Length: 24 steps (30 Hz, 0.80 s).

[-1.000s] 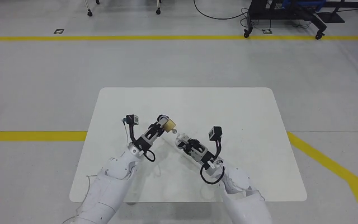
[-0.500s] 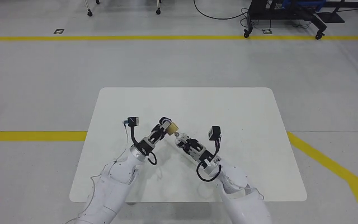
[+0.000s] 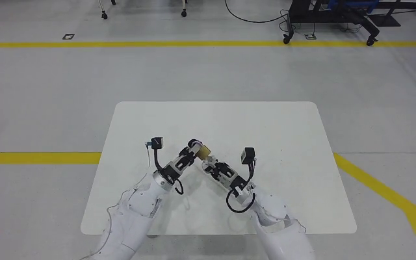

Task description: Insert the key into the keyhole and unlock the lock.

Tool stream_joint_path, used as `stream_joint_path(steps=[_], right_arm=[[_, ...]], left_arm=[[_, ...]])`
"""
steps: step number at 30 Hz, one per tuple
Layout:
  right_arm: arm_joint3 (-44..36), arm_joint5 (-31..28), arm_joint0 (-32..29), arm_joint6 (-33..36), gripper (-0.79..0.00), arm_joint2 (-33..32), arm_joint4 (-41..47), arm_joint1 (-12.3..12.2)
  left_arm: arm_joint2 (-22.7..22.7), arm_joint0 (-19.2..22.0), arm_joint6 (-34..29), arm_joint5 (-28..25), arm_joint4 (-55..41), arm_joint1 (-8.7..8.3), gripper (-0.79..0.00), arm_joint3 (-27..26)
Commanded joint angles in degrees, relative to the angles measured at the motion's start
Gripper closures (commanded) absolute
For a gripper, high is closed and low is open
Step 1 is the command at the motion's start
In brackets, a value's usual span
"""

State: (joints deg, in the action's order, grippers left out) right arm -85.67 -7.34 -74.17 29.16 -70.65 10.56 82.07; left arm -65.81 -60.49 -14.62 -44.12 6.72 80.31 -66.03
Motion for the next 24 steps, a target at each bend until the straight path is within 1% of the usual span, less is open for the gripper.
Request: stream_joint_path(steps=[1,3,4,8,9,10,11,12,13,17,20,24], right_arm=[[-0.15,-0.30,-0.17,-0.79,0.000,-0.08,0.00,-0.04],[-0.40,-0.71,-0.37,-1.40,-0.095,-0.14,0.12,-0.09],[-0.56,-1.08,-0.48,-1.41,-0.114,-0.21,0.36,-0.12],[-1.28,-3.56,-1.34,-0.40,-0.111,-0.72,1.58,-0.34],[-1.51,-4.35,-1.56,0.07,-0.126,-0.84,1.97,-0.41],[-1.67,-5.23,-1.81,0.69,-0.188,-0.89,2.32,-0.47],[-1.80,-6.14,-2.03,1.22,-0.274,-0.94,2.78,-0.52],[-1.88,-6.99,-2.23,1.86,-0.329,-0.87,3.43,-0.55],[-1.87,-7.49,-2.34,2.77,-0.348,-0.71,4.09,-0.59],[-1.40,-8.43,-2.12,4.11,-0.314,-0.30,5.20,-0.69],[-0.66,-8.41,-1.46,4.02,-0.302,0.31,5.26,-0.68],[0.77,-7.71,0.03,3.42,-0.262,0.87,6.31,-0.58]], left_arm=[[-0.41,-0.19,1.16,0.33,-0.67,0.01,0.000,-0.12],[-0.83,-0.42,2.10,1.01,-3.41,0.10,0.000,-0.09],[-1.00,-0.48,2.05,1.53,-5.38,0.14,0.000,0.00],[-1.65,-0.20,-1.45,4.63,-13.87,0.16,0.000,0.44],[-1.83,-0.17,-2.41,5.16,-15.24,0.12,0.000,0.54],[-1.98,-0.11,-3.34,5.63,-16.36,0.08,0.000,0.55],[-2.16,-0.05,-4.08,5.98,-17.01,0.03,0.000,0.57],[-2.24,-0.03,-4.72,6.54,-17.58,-0.01,0.000,0.67],[-2.25,0.10,-5.40,7.12,-18.12,-0.02,0.000,0.70],[-2.05,0.57,-6.96,8.28,-19.17,0.01,0.000,1.06],[-1.85,0.85,-7.65,8.39,-19.59,0.07,0.000,1.32],[-1.63,1.13,-8.74,8.17,-20.23,0.12,0.000,1.62]])
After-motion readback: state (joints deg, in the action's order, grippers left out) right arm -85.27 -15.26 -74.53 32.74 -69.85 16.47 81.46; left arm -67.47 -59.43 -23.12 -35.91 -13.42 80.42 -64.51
